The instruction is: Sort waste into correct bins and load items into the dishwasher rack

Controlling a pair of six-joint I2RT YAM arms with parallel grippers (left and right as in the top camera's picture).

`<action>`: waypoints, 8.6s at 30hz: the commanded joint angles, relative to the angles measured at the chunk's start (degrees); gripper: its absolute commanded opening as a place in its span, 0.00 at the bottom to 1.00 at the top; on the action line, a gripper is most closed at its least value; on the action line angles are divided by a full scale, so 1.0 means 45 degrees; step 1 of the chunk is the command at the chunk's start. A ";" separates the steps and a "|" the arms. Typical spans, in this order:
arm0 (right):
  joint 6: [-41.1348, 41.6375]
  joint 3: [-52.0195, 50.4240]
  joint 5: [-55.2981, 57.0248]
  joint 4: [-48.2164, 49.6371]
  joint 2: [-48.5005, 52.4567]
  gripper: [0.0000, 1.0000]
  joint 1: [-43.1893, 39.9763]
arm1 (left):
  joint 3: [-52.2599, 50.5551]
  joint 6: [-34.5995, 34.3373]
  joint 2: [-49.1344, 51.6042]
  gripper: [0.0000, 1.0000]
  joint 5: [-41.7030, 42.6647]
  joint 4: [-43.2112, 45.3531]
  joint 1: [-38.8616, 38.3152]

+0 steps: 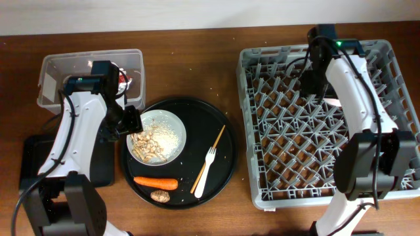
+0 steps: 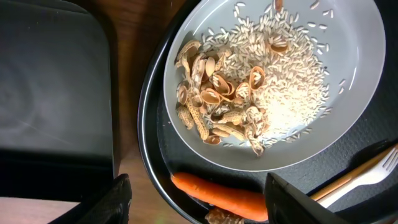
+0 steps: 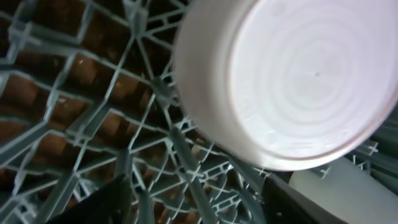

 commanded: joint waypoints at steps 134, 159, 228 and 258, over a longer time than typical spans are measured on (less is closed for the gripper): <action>-0.2521 0.0015 -0.5790 -0.5382 -0.4843 0.98 0.0296 | -0.0719 0.7048 -0.1710 0.00 1.2818 -0.0733 0.8514; -0.2521 0.0015 -0.5697 -0.5435 -0.4843 0.98 0.0296 | -0.0826 1.1589 -0.1695 0.00 1.6606 -0.3871 1.1526; 0.1413 -0.0010 -0.7106 0.1477 0.3502 0.80 0.8102 | 0.1676 -0.0121 -0.2531 0.99 -0.0578 -0.2152 0.3215; 0.2249 0.3317 0.3007 -0.2327 -0.1802 0.04 0.5702 | 0.1676 -0.0121 -0.2531 0.99 -0.0578 -0.2152 0.3215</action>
